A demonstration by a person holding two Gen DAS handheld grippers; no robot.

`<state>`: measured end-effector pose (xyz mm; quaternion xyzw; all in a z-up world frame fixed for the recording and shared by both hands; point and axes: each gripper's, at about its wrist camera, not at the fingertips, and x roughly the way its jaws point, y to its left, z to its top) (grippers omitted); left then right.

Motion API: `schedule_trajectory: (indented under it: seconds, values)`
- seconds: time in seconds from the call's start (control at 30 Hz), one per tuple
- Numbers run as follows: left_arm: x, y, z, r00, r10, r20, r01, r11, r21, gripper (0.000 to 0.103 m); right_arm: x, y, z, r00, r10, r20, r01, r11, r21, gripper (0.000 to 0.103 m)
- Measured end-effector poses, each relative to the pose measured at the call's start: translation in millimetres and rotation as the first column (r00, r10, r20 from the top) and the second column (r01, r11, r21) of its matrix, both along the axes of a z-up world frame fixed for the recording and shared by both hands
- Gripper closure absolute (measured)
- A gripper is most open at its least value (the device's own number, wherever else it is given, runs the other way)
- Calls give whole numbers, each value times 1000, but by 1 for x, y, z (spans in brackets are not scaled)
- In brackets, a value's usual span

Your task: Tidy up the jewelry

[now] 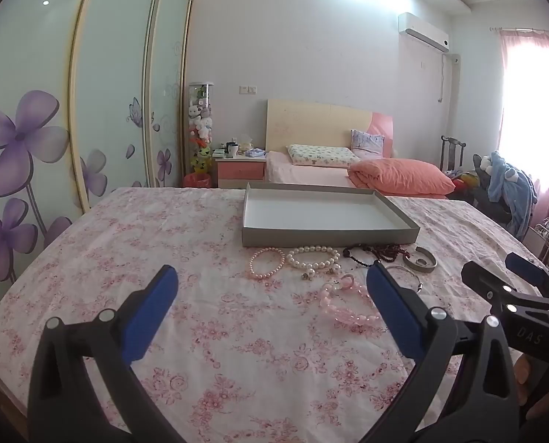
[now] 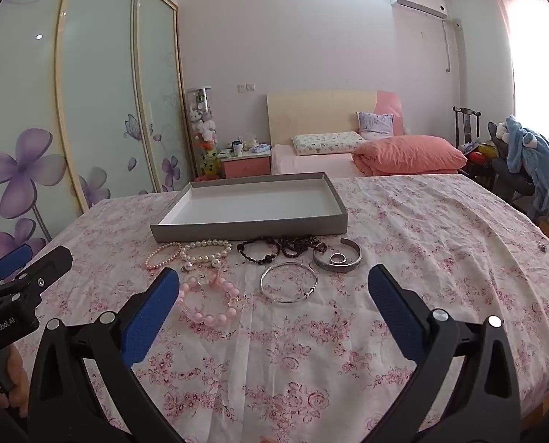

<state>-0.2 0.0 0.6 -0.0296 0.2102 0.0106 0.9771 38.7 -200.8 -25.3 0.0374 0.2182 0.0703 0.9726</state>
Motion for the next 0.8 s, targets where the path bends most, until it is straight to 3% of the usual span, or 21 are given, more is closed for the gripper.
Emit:
schedule_trajectory:
  seconds: [0.8]
  values:
    - [0, 1, -1, 1000, -4, -2, 4, 1000, -1, 4, 0, -2, -2, 1000, -6, -5, 6, 1000, 9, 2]
